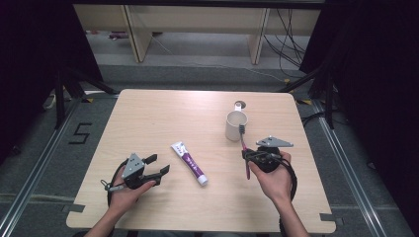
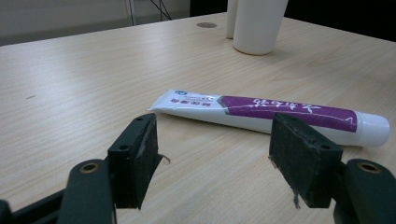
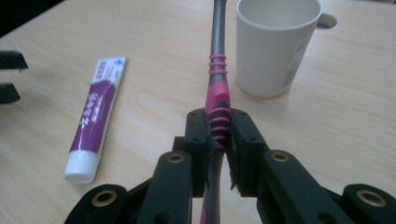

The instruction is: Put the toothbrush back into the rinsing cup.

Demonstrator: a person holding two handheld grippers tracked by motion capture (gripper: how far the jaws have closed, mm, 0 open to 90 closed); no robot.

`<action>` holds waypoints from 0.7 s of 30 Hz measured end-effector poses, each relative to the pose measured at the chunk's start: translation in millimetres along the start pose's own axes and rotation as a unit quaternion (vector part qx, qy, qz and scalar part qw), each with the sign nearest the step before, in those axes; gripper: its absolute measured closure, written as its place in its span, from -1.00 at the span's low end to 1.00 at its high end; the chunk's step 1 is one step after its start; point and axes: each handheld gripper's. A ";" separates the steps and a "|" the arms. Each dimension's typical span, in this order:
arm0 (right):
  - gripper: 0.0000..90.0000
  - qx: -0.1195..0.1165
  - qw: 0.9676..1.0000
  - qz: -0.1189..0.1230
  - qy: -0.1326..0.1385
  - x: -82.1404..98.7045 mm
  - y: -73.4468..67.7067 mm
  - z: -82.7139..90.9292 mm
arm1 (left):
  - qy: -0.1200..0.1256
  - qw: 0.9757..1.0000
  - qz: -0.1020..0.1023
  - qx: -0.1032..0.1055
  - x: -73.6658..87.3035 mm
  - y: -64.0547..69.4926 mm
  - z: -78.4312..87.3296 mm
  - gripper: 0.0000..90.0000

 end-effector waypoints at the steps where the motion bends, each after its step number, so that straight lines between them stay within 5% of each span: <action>1: 0.76 -0.003 1.000 -0.005 0.009 -0.8 0.2 -0.3 | 0.000 1.000 0.000 0.000 0.0 0.0 0.0 -0.27; 4: 0.76 0.003 0.999 -0.026 0.037 -2.9 -1.1 0.9 | 0.000 1.000 0.000 0.000 0.0 0.0 0.0 -0.27; 12: 0.76 0.009 0.996 -0.010 0.085 -11.4 4.1 1.4 | 0.001 1.000 0.000 0.001 0.0 0.0 0.1 -0.28; 13: 0.76 0.007 0.995 -0.026 0.093 -11.4 2.3 1.1 | 0.001 1.000 0.000 0.001 0.0 0.0 0.1 -0.28; 14: 0.76 0.011 0.995 -0.009 0.099 -12.3 4.5 0.3 | 0.000 1.000 0.001 0.001 0.1 0.0 0.1 -0.28; 18: 0.76 0.021 0.993 -0.007 0.114 -14.0 6.0 -0.2 | 0.000 1.000 0.002 0.001 0.0 -0.2 0.0 -0.28; 21: 0.76 0.016 0.992 -0.020 0.125 -16.6 5.2 -0.9 | 0.000 1.000 0.001 0.001 0.0 -0.1 0.1 -0.28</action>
Point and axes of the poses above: each handheld gripper's, and its own axes: z roughly backward along the jaws, x roughly out of its underside, y roughly to its right, and after that the axes turned 4 degrees about -z, right-handed
